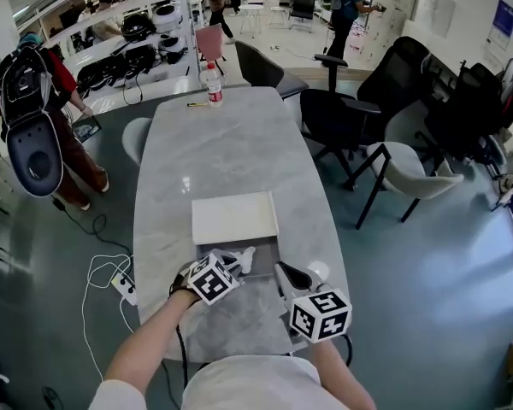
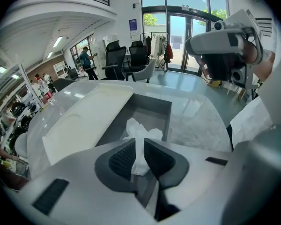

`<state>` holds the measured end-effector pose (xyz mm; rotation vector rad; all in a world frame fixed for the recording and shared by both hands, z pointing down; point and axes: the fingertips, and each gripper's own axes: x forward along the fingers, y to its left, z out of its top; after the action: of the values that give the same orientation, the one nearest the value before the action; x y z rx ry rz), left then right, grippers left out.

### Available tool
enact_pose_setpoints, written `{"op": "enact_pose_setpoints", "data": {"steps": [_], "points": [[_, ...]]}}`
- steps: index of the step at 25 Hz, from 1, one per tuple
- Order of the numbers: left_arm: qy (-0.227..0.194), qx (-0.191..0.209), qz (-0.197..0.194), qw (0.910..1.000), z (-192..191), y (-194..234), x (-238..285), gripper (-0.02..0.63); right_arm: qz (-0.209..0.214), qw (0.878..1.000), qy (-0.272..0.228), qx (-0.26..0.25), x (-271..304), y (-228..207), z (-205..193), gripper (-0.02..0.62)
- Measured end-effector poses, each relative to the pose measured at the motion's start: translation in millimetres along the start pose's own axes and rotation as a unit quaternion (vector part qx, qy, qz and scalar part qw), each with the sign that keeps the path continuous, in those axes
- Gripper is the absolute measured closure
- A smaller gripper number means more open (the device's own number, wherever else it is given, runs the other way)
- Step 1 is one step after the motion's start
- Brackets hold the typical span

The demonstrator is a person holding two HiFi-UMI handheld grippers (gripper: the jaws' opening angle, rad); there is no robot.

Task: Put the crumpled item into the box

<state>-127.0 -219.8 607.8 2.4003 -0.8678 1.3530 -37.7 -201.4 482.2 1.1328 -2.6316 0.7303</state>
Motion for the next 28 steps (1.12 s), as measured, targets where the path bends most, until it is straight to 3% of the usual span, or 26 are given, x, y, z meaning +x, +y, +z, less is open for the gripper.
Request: {"op": "enact_pose_setpoints", "data": {"steps": [8, 13, 19, 23, 28], "points": [[-0.028, -0.041, 0.034, 0.9982, -2.6, 0.4, -19.6, 0.575, 0.033, 0.999, 0.008, -0.021, 6.5, 14.1, 3.0, 0.591], [-0.069, -0.088, 0.068, 0.9914, 0.1, 2.5, -45.0, 0.575, 0.056, 0.998, 0.014, -0.035, 10.8, 22.3, 7.4, 0.591], [-0.146, -0.181, 0.125, 0.9645, 1.4, 13.0, -86.5, 0.575, 0.077, 0.996, 0.017, -0.050, 17.1, 27.9, 14.8, 0.591], [-0.181, -0.219, 0.153, 0.9465, 0.2, 13.3, -108.7, 0.575, 0.087, 0.995, 0.015, -0.056, 18.6, 31.0, 21.1, 0.591], [-0.236, -0.264, 0.190, 0.9158, -0.7, 15.5, -135.3, 0.575, 0.097, 0.993, 0.013, -0.065, 20.0, 38.9, 23.5, 0.591]]}}
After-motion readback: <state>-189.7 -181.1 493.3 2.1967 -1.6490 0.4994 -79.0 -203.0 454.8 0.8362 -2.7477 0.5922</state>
